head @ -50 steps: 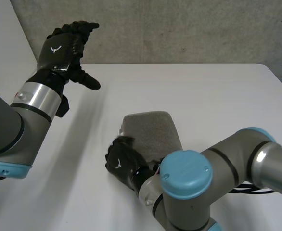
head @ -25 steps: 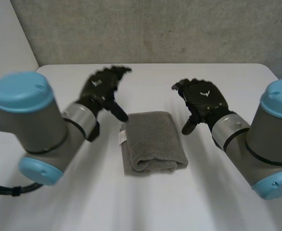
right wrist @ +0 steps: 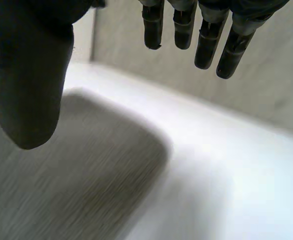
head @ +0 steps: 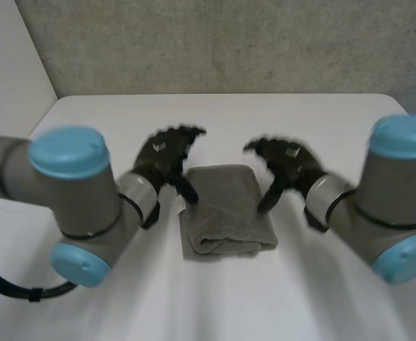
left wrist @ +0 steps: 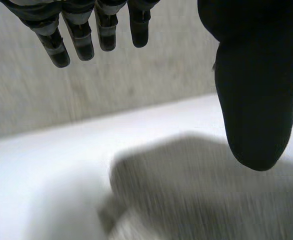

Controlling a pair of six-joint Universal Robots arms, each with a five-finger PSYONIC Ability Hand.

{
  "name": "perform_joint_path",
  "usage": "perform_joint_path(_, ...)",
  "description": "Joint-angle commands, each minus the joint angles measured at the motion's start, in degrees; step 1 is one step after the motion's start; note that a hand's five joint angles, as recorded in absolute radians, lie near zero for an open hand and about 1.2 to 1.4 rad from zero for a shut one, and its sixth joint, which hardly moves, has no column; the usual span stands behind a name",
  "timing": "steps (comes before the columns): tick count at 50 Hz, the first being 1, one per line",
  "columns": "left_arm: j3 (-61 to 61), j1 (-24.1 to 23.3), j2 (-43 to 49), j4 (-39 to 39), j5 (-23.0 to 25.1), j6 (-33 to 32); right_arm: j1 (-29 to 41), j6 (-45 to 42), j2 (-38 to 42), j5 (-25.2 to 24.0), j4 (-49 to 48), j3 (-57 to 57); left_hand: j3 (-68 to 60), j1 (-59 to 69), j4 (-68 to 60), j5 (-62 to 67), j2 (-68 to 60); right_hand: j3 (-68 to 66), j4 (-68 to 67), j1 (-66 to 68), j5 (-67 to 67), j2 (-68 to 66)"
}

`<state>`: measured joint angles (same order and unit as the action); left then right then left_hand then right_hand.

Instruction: Fold the towel.

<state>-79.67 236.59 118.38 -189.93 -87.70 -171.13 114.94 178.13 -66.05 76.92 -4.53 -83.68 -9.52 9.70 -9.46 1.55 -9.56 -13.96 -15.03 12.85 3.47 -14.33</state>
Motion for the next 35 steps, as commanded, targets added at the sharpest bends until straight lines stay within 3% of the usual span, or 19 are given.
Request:
perform_joint_path(1, 5.1, 4.3, -13.0, 11.0, -0.3, -0.3, -2.4, -1.1, -14.3, 8.1, 0.5, 1.3, -0.5, 0.3, -0.5, -1.6, -0.4, 4.0, 5.0, -2.8, -3.5, 4.3)
perform_joint_path(6, 9.9, 9.5, -19.6, 20.7, -0.3, -0.3, -2.9, -5.4, -18.7, 12.8, 7.5, 5.1, -0.5, 0.3, -0.5, -1.6, -0.4, 4.0, 5.0, -2.8, -3.5, 4.3)
perform_joint_path(11, 11.5, 10.2, -22.8, 24.8, -0.2, -0.3, -3.8, -6.6, -19.2, 14.1, 12.7, 8.0, -0.5, 0.3, -0.5, -1.6, -0.4, 4.0, 5.0, -2.8, -3.5, 4.3)
perform_joint_path(22, 11.6, 10.4, -23.6, 27.0, -0.3, -5.3, -5.2, -6.9, -20.1, 13.9, 13.1, 8.5, -0.5, 0.3, -0.5, -1.6, -0.4, 4.0, 5.0, -2.8, -3.5, 4.3)
perform_joint_path(35, 11.0, 10.3, -23.7, 26.5, 0.1, -5.6, -4.3, -10.1, -17.5, 11.1, 12.6, 7.2, -0.5, 0.3, -0.5, -1.6, -0.4, 4.0, 5.0, -2.8, -3.5, 4.3)
